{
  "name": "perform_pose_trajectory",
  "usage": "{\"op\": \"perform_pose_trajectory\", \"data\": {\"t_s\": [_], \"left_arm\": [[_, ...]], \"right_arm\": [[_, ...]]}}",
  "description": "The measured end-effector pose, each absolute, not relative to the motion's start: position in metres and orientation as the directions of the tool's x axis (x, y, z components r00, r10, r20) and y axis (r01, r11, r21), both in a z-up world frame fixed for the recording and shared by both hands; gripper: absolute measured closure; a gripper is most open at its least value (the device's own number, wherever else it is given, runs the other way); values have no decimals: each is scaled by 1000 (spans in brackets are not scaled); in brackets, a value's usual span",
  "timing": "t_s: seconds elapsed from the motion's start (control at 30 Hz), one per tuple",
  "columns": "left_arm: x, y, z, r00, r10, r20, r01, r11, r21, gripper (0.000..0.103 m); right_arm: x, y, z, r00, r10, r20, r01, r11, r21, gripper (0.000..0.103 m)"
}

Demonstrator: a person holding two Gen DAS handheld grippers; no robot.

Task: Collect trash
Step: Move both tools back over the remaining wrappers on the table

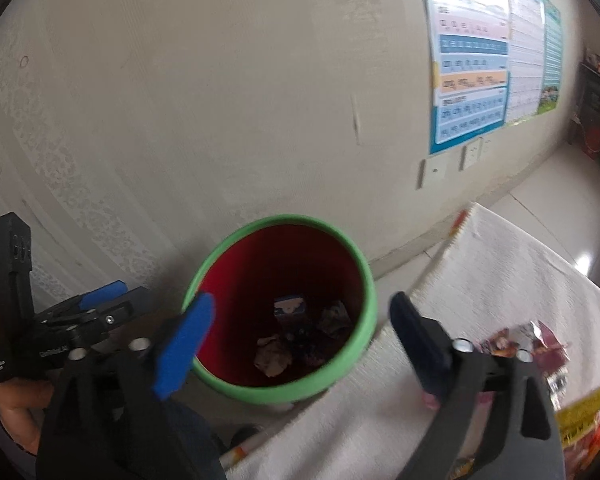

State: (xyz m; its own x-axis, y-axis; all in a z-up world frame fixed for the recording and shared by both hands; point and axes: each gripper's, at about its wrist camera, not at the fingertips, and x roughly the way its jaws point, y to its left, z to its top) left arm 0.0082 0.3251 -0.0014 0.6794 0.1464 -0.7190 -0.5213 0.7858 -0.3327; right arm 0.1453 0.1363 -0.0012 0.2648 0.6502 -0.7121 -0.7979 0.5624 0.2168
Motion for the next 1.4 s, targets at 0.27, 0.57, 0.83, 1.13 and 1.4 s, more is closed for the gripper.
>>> {"op": "perform_pose_trajectory", "data": {"t_s": [0.27, 0.57, 0.83, 1.13, 1.4], "left_arm": [[17, 287, 6, 670, 134, -731, -491, 817, -301, 5], [41, 229, 9, 677, 65, -733, -405, 865, -297, 5], [67, 167, 10, 666, -1, -746, -285, 924, -256, 5], [93, 108, 6, 648, -22, -761, -183, 966, -184, 5], [121, 79, -6, 594, -51, -803, -102, 985, -138, 5]], "right_arm": [[137, 85, 6, 329, 623, -710, -769, 613, 181, 8], [137, 4, 15, 400, 593, -698, -702, 689, 182, 8], [148, -80, 12, 479, 525, -703, -600, 781, 174, 8], [161, -169, -2, 547, 416, -727, -472, 870, 142, 8], [179, -224, -9, 589, 314, -745, -379, 921, 90, 8]]}}
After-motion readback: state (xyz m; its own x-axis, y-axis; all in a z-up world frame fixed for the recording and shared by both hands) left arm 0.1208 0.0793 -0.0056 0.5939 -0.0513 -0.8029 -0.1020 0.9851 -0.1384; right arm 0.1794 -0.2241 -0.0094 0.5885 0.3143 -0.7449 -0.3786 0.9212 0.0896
